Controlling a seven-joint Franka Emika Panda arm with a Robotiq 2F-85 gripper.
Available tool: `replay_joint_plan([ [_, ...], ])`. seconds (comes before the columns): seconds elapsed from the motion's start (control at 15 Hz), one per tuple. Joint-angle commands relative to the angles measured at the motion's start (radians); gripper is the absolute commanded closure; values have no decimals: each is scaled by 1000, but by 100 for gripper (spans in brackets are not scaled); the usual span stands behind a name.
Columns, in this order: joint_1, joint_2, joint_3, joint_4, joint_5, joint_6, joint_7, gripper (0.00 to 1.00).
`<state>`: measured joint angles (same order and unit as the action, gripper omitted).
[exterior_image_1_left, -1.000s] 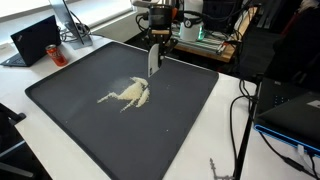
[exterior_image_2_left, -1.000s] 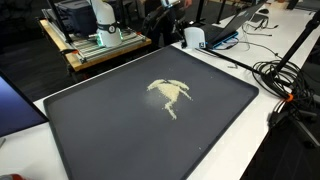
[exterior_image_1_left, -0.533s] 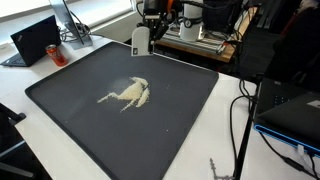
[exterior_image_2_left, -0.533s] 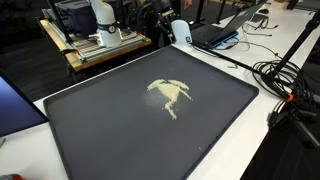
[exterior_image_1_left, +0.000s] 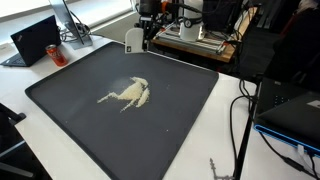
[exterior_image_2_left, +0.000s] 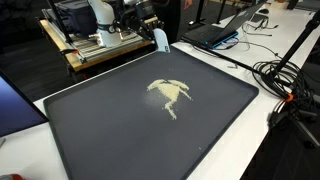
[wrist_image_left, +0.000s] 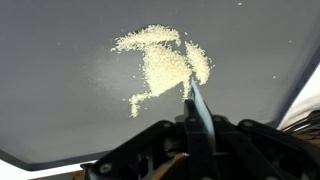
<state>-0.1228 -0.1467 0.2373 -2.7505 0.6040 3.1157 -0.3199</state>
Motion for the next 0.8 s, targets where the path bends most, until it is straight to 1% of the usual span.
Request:
replay_joint_plan([
  [0.0, 1, 0, 3, 1, 0, 0, 0, 96],
  [0.07, 1, 0, 4, 2, 0, 0, 0, 96],
  [0.13, 1, 0, 5, 2, 0, 0, 0, 99],
  [0.2, -39, 24, 18, 2, -28, 24, 35, 99],
  [0.27, -53, 22, 12, 2, -32, 15, 48, 99],
  [0.33, -86, 32, 16, 2, -50, 19, 68, 99],
  [0.6, -181, 47, 3, 12, -91, -27, 121, 99],
  [0.67, -96, 53, -126, 11, -200, -49, 208, 99],
  [0.73, -97, 53, -150, 26, -227, -103, 232, 99],
])
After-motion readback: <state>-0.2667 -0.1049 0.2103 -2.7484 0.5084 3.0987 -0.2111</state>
